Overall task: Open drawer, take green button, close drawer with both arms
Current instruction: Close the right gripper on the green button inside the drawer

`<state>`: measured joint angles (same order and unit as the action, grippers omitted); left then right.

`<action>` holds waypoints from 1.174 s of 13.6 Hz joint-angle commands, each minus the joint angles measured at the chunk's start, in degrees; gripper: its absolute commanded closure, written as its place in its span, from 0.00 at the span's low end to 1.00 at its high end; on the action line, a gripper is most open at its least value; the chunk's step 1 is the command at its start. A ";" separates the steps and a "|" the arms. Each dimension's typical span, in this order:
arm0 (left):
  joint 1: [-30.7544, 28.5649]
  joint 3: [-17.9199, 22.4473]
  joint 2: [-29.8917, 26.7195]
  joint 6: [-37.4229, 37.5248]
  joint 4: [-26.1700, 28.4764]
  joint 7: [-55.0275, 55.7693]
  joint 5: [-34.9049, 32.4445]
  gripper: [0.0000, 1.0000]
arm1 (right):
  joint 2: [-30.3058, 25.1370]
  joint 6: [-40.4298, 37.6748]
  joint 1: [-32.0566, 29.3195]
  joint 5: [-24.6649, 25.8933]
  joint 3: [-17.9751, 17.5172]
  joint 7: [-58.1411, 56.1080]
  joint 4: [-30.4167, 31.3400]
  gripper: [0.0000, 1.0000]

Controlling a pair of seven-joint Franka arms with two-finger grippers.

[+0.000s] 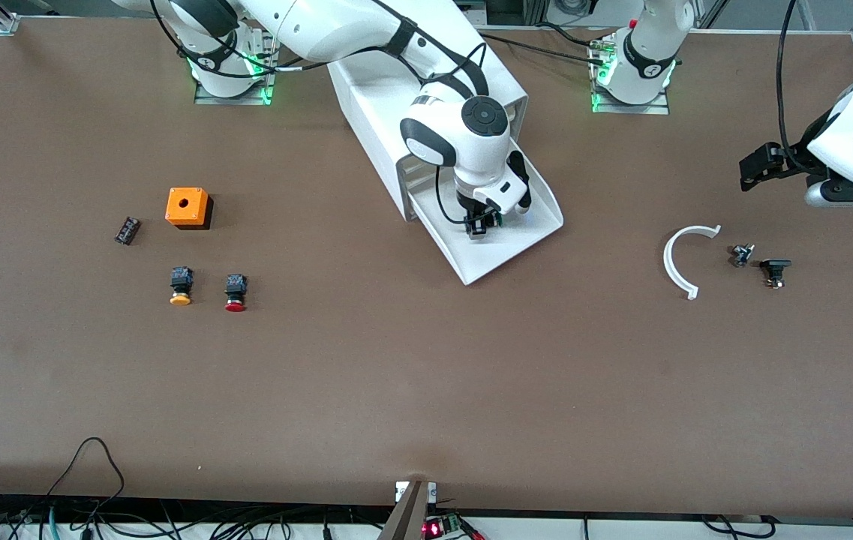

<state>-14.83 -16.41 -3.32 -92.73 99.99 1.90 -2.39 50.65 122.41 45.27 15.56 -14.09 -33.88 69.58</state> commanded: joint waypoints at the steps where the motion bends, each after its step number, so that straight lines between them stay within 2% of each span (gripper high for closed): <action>1: -0.03 -0.02 0.33 0.97 -1.11 0.47 0.37 0.00 | 0.50 2.13 0.61 1.32 0.38 1.27 -0.23 0.65; 4: -0.03 -0.02 0.33 0.97 -1.11 0.56 0.37 0.00 | -0.29 1.96 0.78 1.40 0.47 2.58 -0.41 0.84; 6: -0.03 -0.02 0.33 0.97 -1.11 0.47 0.37 0.00 | -2.65 1.43 0.78 2.19 0.38 5.13 -0.41 0.88; 11: -0.03 -0.02 0.33 1.32 -1.11 0.47 0.37 0.00 | -11.78 -2.69 -0.44 2.20 0.99 18.47 -0.49 0.88; 14: -0.11 0.06 0.51 1.24 -1.20 0.47 0.37 0.00 | -19.42 -8.57 -3.95 1.93 1.35 22.53 0.03 0.88; 16: -0.11 0.06 0.77 0.80 -1.20 -0.14 0.37 0.00 | -24.52 -11.30 -7.29 1.23 1.26 29.09 2.74 0.88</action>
<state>-14.88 -16.39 -3.29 -92.61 99.99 1.91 -2.39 31.88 113.16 41.15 16.79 -12.34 -10.69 67.79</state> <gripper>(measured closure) 0.000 0.581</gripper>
